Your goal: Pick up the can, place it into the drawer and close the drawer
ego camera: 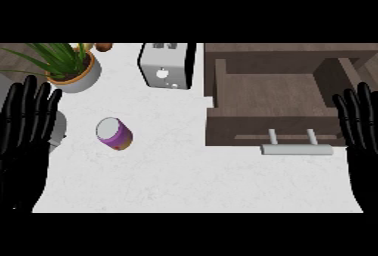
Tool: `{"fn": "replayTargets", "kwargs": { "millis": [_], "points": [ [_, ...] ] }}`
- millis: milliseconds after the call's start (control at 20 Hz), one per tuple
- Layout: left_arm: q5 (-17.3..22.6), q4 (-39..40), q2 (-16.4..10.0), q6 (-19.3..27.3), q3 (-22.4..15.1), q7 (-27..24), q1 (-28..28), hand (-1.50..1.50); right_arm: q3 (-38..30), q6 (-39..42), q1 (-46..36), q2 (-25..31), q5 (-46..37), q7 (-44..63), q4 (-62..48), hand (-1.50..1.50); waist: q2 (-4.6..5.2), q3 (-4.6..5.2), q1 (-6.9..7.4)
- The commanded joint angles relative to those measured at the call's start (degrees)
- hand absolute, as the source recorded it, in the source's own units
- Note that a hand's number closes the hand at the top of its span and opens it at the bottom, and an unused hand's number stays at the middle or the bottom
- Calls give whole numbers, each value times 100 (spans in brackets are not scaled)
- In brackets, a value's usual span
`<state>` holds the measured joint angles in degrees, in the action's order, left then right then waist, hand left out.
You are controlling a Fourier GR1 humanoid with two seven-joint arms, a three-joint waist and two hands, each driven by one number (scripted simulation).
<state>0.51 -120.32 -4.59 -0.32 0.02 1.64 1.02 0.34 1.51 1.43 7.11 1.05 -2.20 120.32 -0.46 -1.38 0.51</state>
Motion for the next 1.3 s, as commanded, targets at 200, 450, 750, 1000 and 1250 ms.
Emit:
{"fn": "replayTargets", "kwargs": {
  "millis": [200, 450, 750, 1000, 1250],
  "points": [
    [-1586, -87, 444, 1720, 185, 185, -241, -150, -9, -217, -46, -225, -18, 54, 26, -150, 42, 132, -19],
    [-1354, 318, 454, 3203, 391, 1558, -726, -150, -464, -512, 354, -195, 135, 1039, -325, -150, 61, 133, -55],
    [-2413, -87, 458, 4042, -517, 2663, -668, -150, -658, -396, 258, -135, 236, 905, -657, -150, 44, 133, -50],
    [-2800, 443, 458, 4415, -652, 2762, -88, -150, -333, -516, 448, -366, 24, 1247, -141, -150, 43, 137, -67],
    [-2571, 723, 458, 4629, -819, 2717, -161, -150, -876, -224, 227, 46, 452, 1620, 80, -150, 43, 138, -64]
  ]
}}
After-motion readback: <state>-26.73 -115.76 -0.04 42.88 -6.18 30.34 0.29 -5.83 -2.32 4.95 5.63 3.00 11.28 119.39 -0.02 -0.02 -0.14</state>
